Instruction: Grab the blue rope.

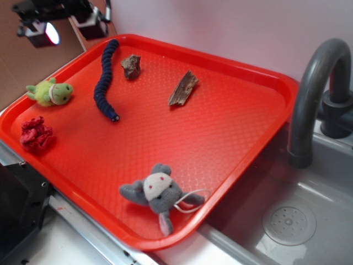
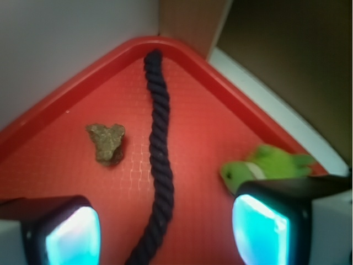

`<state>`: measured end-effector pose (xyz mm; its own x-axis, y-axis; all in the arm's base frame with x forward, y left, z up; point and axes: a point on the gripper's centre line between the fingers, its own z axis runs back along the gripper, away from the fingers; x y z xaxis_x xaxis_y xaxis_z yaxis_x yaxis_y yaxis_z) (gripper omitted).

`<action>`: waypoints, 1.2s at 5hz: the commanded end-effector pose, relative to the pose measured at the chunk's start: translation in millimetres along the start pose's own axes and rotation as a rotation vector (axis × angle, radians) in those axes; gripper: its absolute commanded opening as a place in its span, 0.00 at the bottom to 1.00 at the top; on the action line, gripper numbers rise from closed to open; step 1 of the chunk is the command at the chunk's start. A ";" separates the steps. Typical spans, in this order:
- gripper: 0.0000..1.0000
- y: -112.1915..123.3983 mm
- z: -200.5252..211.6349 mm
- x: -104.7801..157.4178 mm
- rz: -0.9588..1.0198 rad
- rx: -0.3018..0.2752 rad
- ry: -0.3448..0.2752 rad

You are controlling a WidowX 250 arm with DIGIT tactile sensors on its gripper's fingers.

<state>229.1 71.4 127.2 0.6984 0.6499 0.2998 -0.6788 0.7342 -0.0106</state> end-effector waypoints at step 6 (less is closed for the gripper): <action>0.00 -11.7 -99.7 -26.8 -0.089 -0.028 0.169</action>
<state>244.4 63.1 21.3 0.7788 0.6123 0.1363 -0.6170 0.7869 -0.0092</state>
